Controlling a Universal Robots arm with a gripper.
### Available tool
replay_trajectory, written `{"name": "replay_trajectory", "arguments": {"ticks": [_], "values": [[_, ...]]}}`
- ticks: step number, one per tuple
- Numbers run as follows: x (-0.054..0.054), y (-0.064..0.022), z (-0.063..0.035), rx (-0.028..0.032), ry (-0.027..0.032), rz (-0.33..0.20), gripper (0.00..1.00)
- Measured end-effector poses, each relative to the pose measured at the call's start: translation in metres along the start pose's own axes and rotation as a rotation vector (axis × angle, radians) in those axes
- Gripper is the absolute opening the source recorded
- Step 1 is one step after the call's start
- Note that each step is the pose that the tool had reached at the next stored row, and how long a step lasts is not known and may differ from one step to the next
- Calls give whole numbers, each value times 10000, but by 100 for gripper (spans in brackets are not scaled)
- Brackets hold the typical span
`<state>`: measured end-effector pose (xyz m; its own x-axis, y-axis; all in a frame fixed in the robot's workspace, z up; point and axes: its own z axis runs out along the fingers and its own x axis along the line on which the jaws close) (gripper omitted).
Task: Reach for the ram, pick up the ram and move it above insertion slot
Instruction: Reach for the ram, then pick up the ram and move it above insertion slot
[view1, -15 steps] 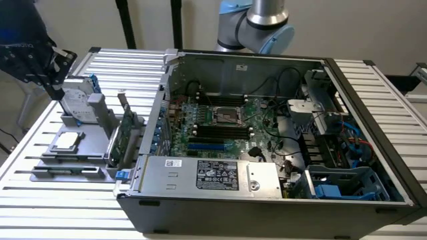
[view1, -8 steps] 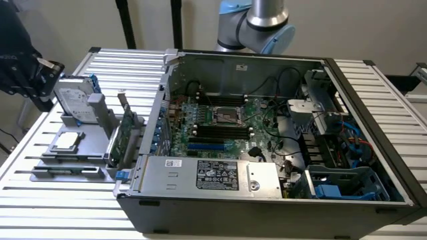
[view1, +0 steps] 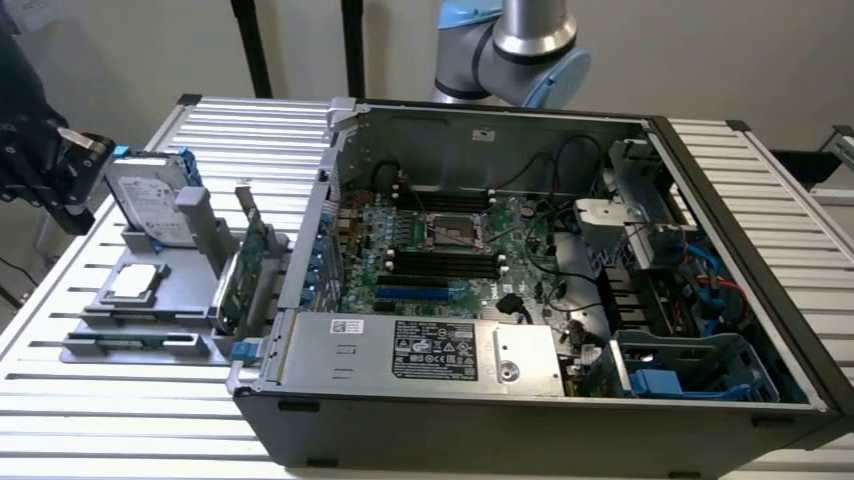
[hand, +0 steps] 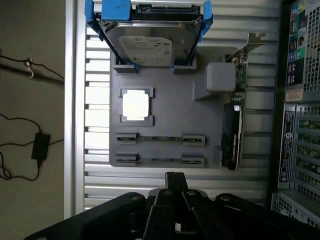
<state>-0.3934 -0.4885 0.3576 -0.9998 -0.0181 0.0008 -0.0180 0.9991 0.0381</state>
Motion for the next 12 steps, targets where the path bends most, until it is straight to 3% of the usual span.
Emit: {"name": "replay_trajectory", "arguments": {"ticks": [12], "values": [[1, 1, -7, 4, 77, -2069, 11]]}}
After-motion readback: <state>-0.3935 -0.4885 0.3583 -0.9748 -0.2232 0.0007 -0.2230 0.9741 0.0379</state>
